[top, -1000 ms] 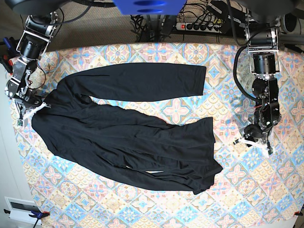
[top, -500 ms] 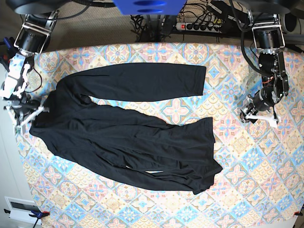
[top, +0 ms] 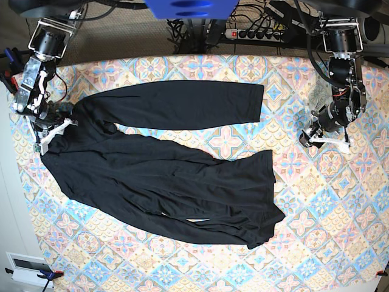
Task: Layout the t-shirt on the table in an organized manner, then fold the t-shirt properly
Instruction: 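Drag the shirt hem with the left gripper, then release and lift, then grasp the shirt side edge with the left gripper and pull outward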
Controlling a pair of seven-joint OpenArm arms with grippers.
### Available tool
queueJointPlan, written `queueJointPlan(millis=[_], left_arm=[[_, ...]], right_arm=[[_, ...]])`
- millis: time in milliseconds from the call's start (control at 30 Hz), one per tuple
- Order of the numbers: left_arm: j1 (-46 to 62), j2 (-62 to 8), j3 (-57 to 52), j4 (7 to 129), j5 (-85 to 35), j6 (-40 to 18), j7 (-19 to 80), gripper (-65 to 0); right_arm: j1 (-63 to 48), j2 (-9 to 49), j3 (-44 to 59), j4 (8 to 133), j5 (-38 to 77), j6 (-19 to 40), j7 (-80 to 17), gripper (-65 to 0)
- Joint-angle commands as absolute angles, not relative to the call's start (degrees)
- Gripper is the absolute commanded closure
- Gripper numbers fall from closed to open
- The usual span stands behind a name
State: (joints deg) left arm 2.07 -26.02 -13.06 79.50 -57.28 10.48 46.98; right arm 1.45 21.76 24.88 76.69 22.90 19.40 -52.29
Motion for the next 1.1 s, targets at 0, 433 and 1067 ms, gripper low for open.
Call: queueJointPlan(millis=[0, 433, 1067], left_arm=[[1.4, -27.1, -13.4, 80.5, -57.8, 10.1, 46.7, -30.4], [1.3, -23.3, -13.3, 80.5, -57.5, 10.1, 46.7, -30.4], [-4.8, -14.7, -6.4, 79.7, -51.9, 10.1, 46.4, -30.8]], right_arm=[[2.9, 23.3, 25.3, 77.1, 23.5, 19.5, -50.5, -21.5], [3.1, 22.3, 25.3, 73.3, 24.4, 19.5, -50.5, -24.4], [2.9, 22.1, 25.3, 73.5, 26.8, 19.5, -50.5, -6.8]])
